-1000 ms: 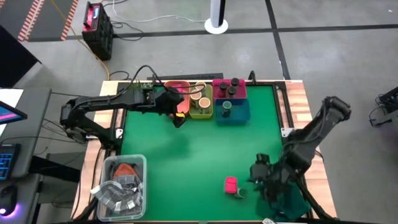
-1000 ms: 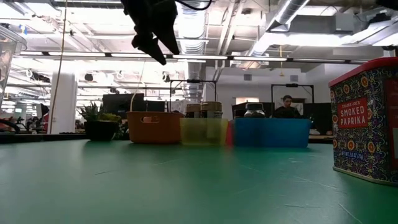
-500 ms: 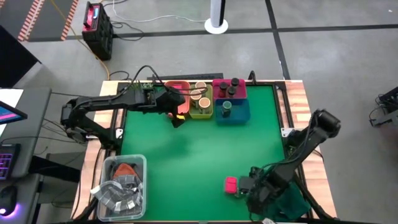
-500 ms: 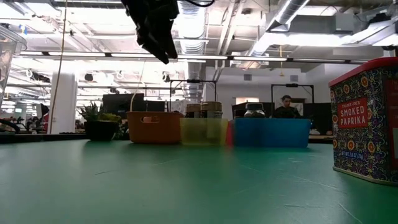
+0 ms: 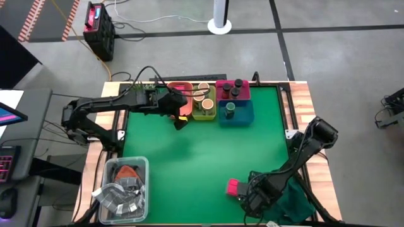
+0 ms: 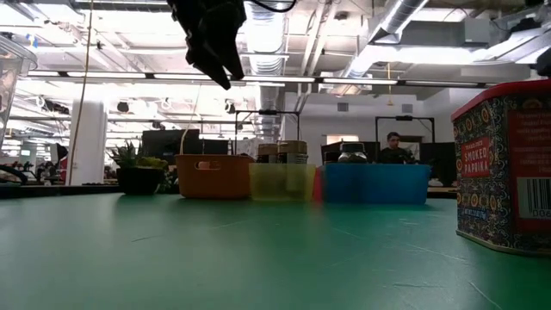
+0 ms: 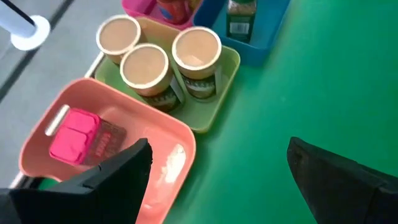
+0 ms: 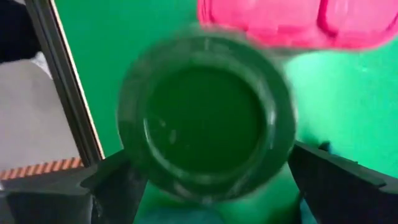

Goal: Sort spices by type
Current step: Put the green seasoning bottle into the blue bin

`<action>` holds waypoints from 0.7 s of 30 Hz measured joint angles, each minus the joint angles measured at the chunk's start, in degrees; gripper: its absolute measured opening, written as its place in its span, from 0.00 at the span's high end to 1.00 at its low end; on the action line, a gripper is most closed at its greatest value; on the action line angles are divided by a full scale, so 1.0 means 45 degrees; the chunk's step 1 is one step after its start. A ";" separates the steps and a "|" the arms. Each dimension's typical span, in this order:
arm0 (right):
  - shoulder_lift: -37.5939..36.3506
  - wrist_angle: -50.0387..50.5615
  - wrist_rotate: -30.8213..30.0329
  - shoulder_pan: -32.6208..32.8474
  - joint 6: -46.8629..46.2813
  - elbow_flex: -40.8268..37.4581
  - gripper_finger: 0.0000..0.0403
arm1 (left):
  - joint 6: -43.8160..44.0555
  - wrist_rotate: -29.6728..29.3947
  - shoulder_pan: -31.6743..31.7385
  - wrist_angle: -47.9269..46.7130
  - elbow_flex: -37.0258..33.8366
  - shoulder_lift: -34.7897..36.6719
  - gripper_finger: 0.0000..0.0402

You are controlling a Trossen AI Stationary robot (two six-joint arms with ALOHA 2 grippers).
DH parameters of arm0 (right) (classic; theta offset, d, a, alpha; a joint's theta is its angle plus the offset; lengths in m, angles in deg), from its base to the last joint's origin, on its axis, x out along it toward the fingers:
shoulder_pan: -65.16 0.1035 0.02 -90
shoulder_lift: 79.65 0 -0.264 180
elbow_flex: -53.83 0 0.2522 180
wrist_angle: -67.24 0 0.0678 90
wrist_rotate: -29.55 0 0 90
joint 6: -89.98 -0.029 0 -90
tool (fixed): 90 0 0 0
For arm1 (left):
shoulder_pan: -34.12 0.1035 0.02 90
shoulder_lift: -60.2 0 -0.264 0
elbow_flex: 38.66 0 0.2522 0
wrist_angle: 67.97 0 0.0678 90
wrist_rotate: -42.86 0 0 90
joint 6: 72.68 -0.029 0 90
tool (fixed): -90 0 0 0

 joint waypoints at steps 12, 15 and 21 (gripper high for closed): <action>-0.0015 0.0205 -0.0085 -0.0370 -0.0342 0.0000 0.01 | 0.0401 0.0800 -0.0018 -0.0121 0.0000 0.0023 0.11; -0.0015 0.0025 -0.0097 -0.0601 -0.0604 0.0000 0.01 | 0.0705 0.1284 -0.0034 -0.0126 0.0000 0.0023 0.11; -0.0001 0.0080 -0.0099 -0.0757 -0.1341 0.0563 0.01 | 0.1461 0.2655 -0.0053 -0.0126 0.0001 0.0023 0.11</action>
